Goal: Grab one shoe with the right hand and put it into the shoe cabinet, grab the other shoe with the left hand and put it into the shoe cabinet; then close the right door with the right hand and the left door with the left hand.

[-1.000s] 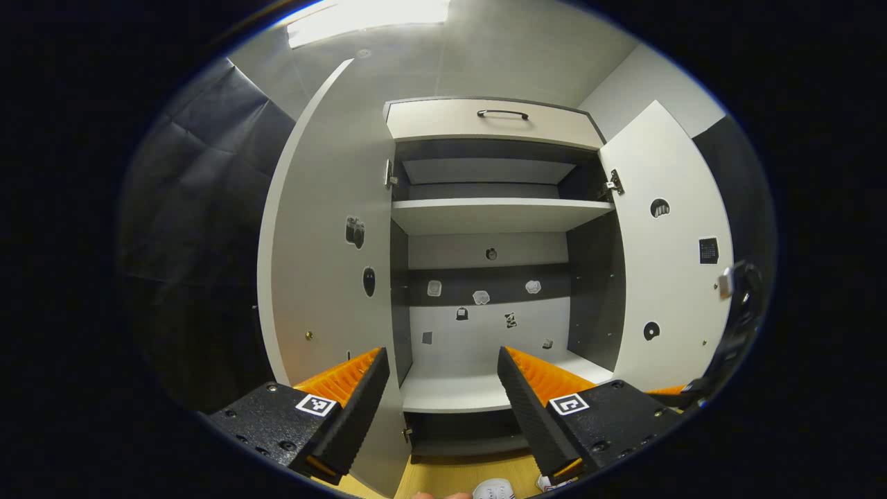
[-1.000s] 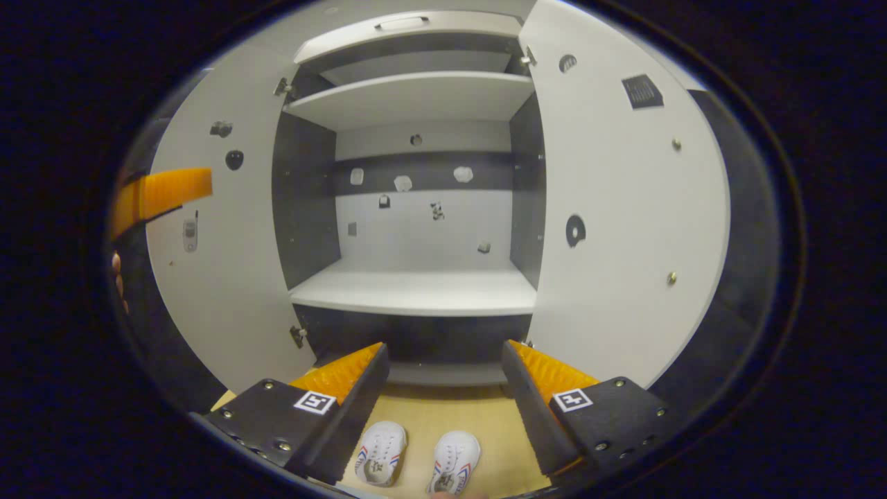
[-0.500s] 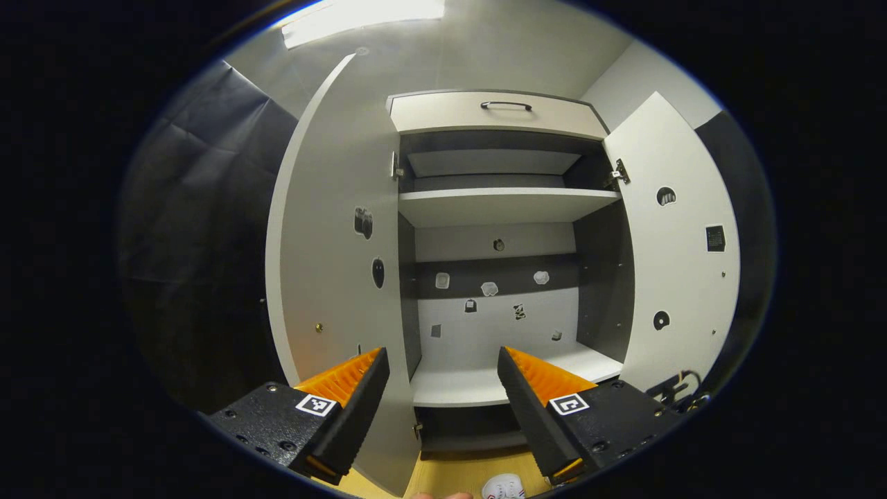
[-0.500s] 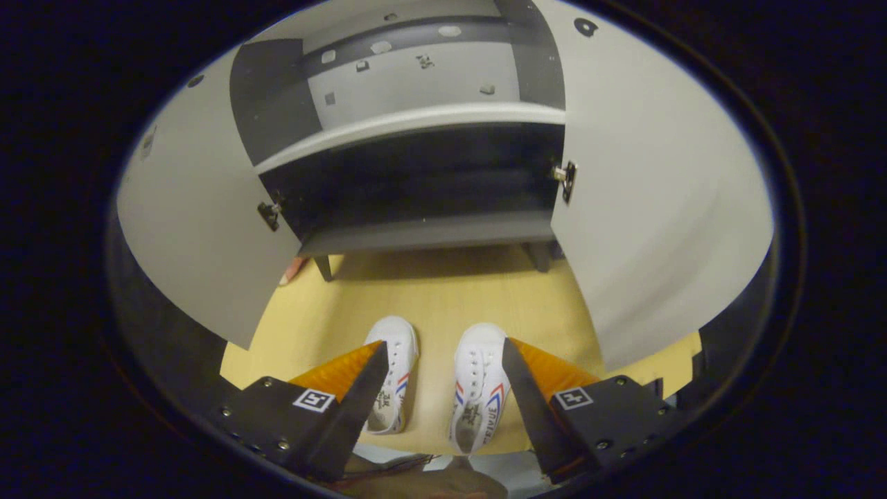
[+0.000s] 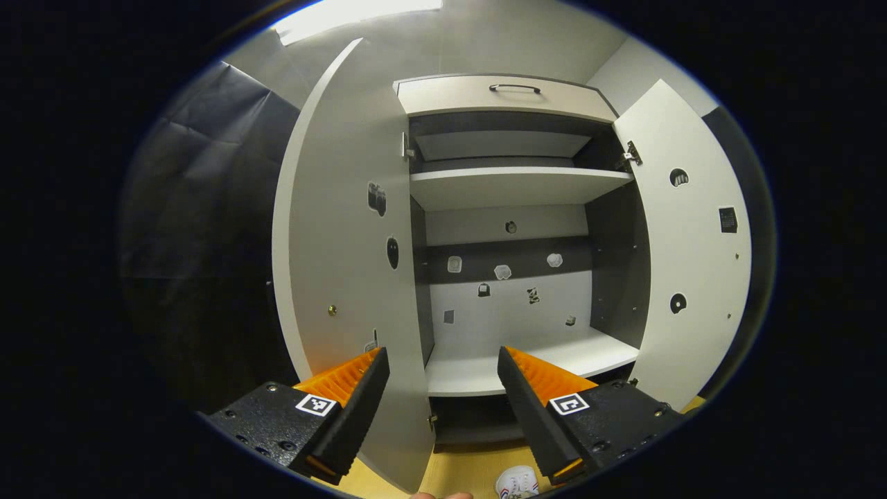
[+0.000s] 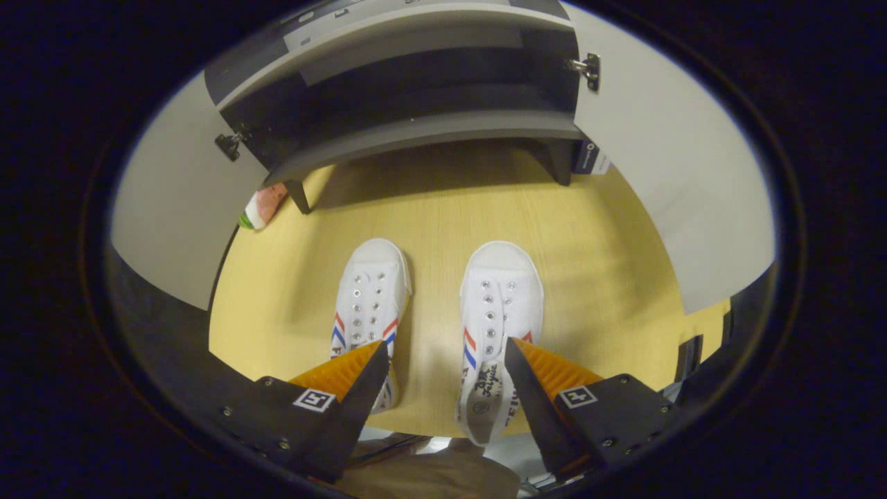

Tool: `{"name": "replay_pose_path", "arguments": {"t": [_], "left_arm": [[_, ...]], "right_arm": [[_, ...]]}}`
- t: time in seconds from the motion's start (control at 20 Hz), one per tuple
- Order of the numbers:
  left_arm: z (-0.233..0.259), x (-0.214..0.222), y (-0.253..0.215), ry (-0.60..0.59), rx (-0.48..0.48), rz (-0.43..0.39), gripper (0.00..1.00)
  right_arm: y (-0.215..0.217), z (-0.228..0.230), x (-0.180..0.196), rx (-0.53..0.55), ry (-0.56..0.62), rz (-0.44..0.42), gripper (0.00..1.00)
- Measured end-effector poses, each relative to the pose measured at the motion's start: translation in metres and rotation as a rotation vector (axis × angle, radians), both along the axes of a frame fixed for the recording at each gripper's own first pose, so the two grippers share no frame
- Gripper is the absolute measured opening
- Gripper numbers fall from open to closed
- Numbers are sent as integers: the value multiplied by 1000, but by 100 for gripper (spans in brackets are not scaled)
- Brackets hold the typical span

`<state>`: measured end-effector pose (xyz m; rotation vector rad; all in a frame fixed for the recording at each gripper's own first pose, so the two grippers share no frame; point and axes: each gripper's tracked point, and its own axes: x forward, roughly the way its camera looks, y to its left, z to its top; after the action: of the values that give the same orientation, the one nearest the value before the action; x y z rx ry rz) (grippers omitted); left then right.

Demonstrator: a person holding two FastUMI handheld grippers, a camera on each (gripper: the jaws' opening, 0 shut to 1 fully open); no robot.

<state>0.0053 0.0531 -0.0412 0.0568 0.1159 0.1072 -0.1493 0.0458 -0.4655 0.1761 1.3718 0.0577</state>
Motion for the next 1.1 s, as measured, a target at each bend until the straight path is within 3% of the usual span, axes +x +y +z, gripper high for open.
{"name": "replay_pose_path", "arguments": {"t": [0.3,0.45,0.55,0.65,0.7,0.75,0.85,1.0,1.05,1.1], "left_arm": [[-4,2,3,10,11,-3,95],[-4,5,2,7,14,-11,95],[-5,7,0,8,10,-14,95],[-7,8,0,10,5,-15,95],[-8,9,0,12,3,-15,95],[-8,9,0,13,1,-15,95],[-9,11,1,14,-6,-13,95],[-12,12,0,18,-13,-13,95],[-12,12,0,18,-13,-14,95],[-12,13,0,17,-13,-14,95]], "right_arm": [[1,-32,-17,-6,111,-5,100],[3,-43,-23,-2,167,-20,83],[1,-49,-26,-22,183,-19,82],[-3,-52,-25,-41,193,-1,69],[-7,-50,-24,-60,191,2,68],[-8,-54,-24,-67,197,1,52],[-9,-53,-25,-64,202,-3,43],[-14,-45,-29,-79,212,-14,43],[-10,-51,-23,-92,219,-28,14],[-14,-53,-23,-92,219,-19,13]]}}
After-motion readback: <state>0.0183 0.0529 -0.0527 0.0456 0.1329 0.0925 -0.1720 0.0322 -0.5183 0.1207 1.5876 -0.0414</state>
